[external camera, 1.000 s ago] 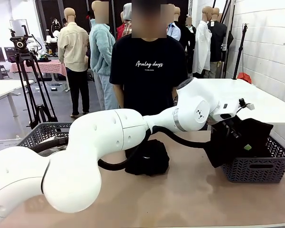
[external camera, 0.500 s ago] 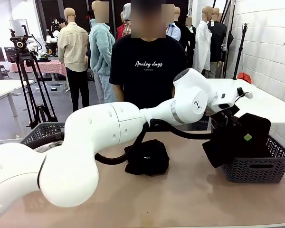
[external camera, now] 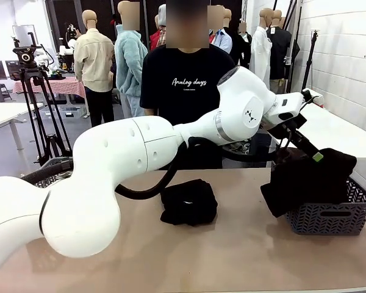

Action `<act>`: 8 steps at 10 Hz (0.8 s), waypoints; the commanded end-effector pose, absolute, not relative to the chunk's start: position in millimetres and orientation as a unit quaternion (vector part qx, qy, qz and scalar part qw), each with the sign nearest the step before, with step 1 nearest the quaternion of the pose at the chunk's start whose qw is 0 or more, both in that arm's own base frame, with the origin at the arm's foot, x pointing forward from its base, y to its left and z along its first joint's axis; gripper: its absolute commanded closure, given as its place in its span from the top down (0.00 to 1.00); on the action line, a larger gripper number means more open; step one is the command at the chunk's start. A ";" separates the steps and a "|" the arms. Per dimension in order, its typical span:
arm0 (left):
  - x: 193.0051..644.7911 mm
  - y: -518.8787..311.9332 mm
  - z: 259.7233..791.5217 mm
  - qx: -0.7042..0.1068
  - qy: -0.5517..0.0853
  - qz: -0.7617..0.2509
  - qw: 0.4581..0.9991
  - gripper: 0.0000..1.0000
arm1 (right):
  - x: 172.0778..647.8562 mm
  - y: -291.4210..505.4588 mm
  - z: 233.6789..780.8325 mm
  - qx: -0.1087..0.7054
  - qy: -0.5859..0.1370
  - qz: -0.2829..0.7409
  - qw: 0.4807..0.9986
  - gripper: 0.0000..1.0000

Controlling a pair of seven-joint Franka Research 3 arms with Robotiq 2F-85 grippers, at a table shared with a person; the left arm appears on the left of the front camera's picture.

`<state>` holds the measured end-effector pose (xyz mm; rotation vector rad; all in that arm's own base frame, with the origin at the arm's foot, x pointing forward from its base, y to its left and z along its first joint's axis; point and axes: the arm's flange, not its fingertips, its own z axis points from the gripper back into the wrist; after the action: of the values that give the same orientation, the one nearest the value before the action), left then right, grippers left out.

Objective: Sort the tops and bottoms.
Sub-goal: Sort the clothes according to human instructions, then lift clothes from the center of the table with your right hand.

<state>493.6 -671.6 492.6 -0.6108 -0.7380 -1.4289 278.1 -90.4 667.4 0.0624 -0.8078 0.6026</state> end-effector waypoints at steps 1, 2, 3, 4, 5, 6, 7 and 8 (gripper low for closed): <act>495.6 -670.7 490.2 -0.265 -0.325 -0.631 0.653 1.00 | 278.0 -89.5 666.9 0.027 -0.381 0.284 0.879 1.00; 495.6 -670.7 490.2 -0.265 -0.325 -0.631 0.653 1.00 | 278.0 -89.5 666.9 0.027 -0.381 0.284 0.879 1.00; 495.6 -670.7 490.2 -0.265 -0.325 -0.631 0.653 1.00 | 278.0 -89.5 666.9 0.027 -0.381 0.284 0.879 1.00; 495.6 -670.7 490.2 -0.265 -0.325 -0.631 0.653 1.00 | 278.0 -89.5 666.9 0.027 -0.381 0.284 0.879 1.00; 495.6 -670.7 490.2 -0.265 -0.325 -0.631 0.653 1.00 | 278.0 -89.5 666.9 0.027 -0.381 0.284 0.879 1.00; 495.6 -670.7 490.2 -0.265 -0.325 -0.631 0.653 1.00 | 278.0 -89.5 666.9 0.027 -0.381 0.284 0.879 1.00; 495.6 -670.7 490.2 -0.265 -0.325 -0.631 0.653 1.00 | 278.0 -89.5 666.9 0.027 -0.381 0.284 0.879 1.00; 495.6 -670.7 490.2 -0.265 -0.325 -0.631 0.653 1.00 | 278.0 -89.5 666.9 0.027 -0.381 0.284 0.879 1.00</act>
<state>494.4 -671.7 489.8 -0.6086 -0.7347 -1.4288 278.1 -90.4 667.4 0.0624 -0.8078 0.6026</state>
